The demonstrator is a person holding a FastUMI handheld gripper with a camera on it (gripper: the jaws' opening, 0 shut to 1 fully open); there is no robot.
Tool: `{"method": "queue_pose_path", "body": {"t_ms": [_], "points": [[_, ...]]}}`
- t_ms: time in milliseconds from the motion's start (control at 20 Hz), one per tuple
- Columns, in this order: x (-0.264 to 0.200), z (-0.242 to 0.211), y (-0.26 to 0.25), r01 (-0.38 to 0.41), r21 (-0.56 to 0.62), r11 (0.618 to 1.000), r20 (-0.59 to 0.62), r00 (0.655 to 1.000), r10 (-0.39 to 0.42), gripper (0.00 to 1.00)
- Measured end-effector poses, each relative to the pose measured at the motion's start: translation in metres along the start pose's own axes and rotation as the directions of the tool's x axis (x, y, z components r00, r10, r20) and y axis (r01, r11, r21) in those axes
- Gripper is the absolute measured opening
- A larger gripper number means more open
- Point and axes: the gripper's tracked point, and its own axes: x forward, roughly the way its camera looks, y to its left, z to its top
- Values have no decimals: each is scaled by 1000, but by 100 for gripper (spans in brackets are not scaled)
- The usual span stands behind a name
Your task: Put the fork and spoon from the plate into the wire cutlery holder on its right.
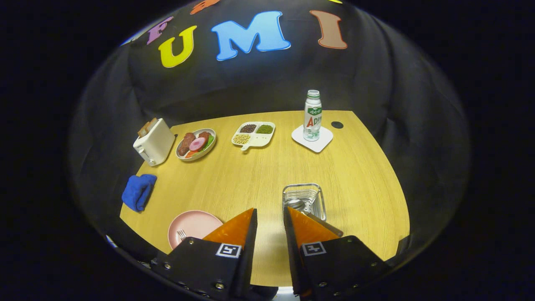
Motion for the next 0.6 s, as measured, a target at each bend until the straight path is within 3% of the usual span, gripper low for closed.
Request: {"method": "queue_pose_path", "body": {"t_ms": [600], "points": [[21,-69,124,-208,-64,976,-142,970,198,38]]}}
